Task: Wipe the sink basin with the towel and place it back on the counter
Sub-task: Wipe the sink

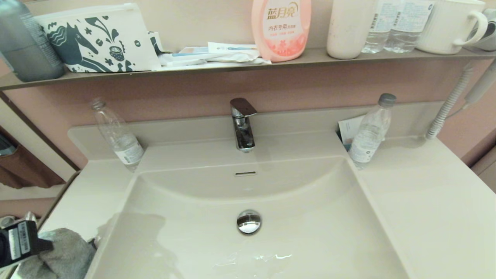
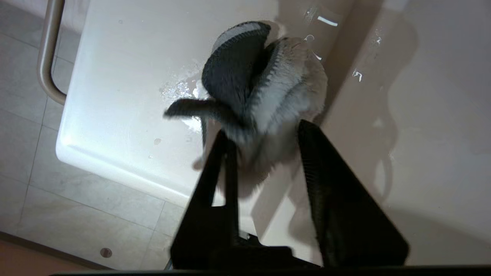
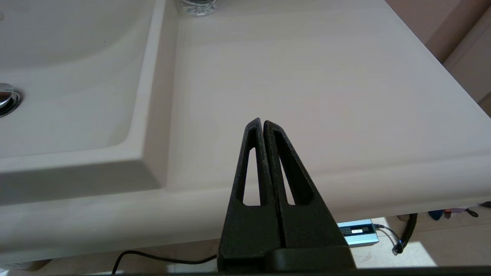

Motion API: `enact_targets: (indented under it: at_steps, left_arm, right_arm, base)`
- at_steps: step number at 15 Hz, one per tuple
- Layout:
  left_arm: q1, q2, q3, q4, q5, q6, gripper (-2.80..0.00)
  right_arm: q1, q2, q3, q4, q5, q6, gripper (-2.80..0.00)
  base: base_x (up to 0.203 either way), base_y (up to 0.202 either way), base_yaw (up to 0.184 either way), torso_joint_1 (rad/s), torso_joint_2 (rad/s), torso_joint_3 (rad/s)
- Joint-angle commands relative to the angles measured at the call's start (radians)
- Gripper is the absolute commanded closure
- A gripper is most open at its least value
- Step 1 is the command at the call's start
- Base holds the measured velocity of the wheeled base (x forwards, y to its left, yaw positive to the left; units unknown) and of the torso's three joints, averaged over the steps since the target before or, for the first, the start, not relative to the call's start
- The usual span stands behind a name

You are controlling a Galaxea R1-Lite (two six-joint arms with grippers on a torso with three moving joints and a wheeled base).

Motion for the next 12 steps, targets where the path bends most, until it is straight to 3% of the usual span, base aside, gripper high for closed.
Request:
enact_targets:
  at_steps: [1,4,9,10,12]
  left_arm:
    - [0.0,0.005,0.002,0.003,0.003,0.0,-2.8]
    - [0.022,-0.005,-0.032,0.004,0.007,0.04,-2.8]
    - [0.017,-0.015,-0.076,0.009,0.007,0.047,-2.8]
    - [0.015,-0.017,-0.076,0.007,0.006,0.047,0.0]
    - [0.015,-0.016,-0.082,0.005,0.0,0.047,0.0]
  right_arm:
    - [0.0,0.001,0.0,0.0,0.0,0.0,0.0]
    - [0.0,0.001,0.0,0.0,0.0,0.0,0.0]
    - [0.0,0.001,0.0,0.0,0.0,0.0,0.0]
    - [0.0,0.001,0.0,0.0,0.0,0.0,0.0]
    - [0.0,0.001,0.0,0.0,0.0,0.0,0.0]
  base:
    - [0.0,0.0,0.0,0.0,0.0,0.0]
    - [0.0,0.0,0.0,0.0,0.0,0.0]
    - [0.0,0.0,0.0,0.0,0.0,0.0]
    - [0.0,0.0,0.0,0.0,0.0,0.0]
    - [0.0,0.0,0.0,0.0,0.0,0.0]
